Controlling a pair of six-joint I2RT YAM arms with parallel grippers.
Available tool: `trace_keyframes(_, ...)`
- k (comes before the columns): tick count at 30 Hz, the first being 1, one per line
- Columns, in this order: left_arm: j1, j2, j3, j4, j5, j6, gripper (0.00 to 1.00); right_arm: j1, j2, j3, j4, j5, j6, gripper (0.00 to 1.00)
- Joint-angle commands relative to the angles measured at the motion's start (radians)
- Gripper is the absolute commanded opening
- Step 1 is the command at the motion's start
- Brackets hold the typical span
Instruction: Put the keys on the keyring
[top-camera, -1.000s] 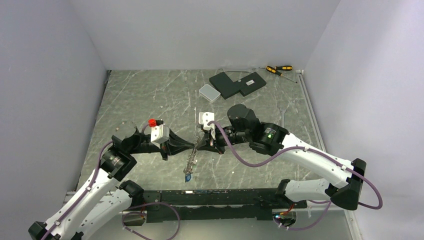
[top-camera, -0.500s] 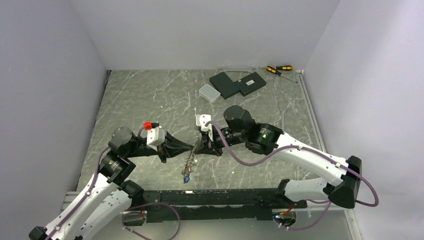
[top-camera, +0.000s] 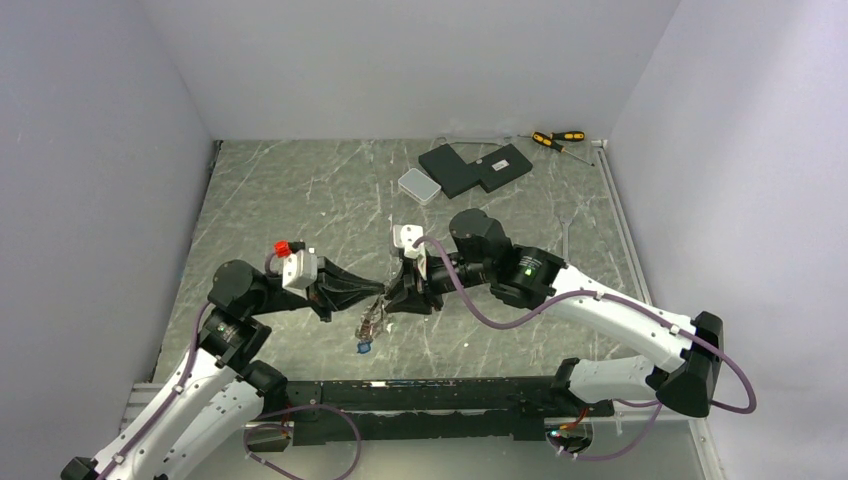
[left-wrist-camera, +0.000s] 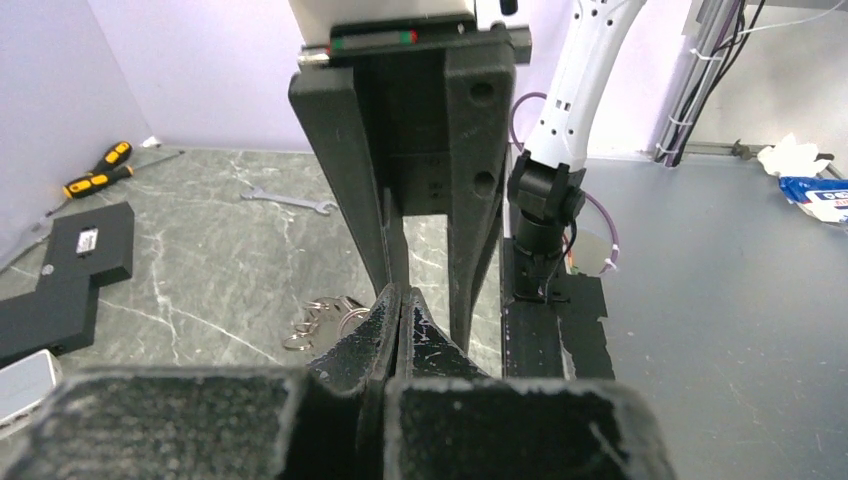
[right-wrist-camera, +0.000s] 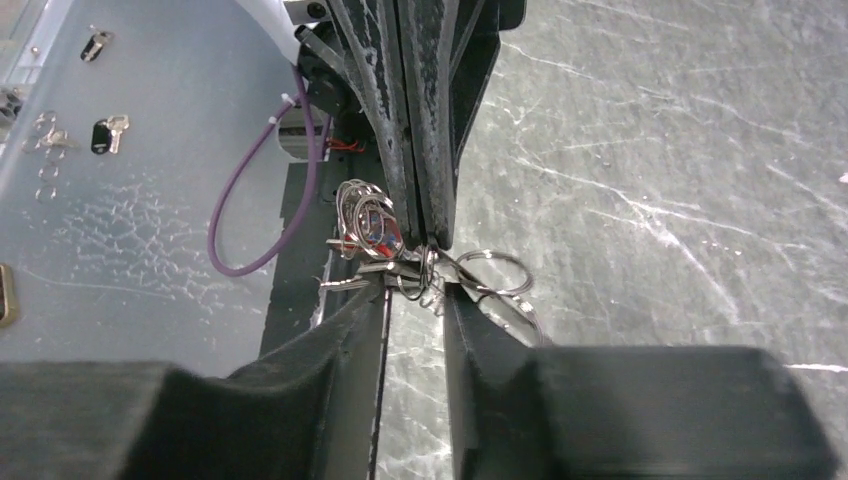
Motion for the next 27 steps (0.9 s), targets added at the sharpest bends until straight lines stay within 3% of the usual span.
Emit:
trace_keyframes(1,0.01,-0.018,0.009,0.145,-0.019,-0.041,0.0,-0.002,-0.022,-0.009,0.029,0.006,0.005,0.38)
trace_keyframes(5,0.011,-0.022,0.009,0.144,-0.028,-0.039,0.0,-0.002,-0.094,-0.031,0.036,0.063,-0.014,0.44)
trace_keyframes(14,0.02,-0.013,0.004,0.173,-0.031,-0.062,0.0,-0.001,-0.2,-0.123,0.212,0.141,0.01,0.44)
trace_keyframes(27,0.025,-0.006,0.004,0.184,-0.046,-0.074,0.0,0.0,-0.176,-0.15,0.367,0.111,0.064,0.33)
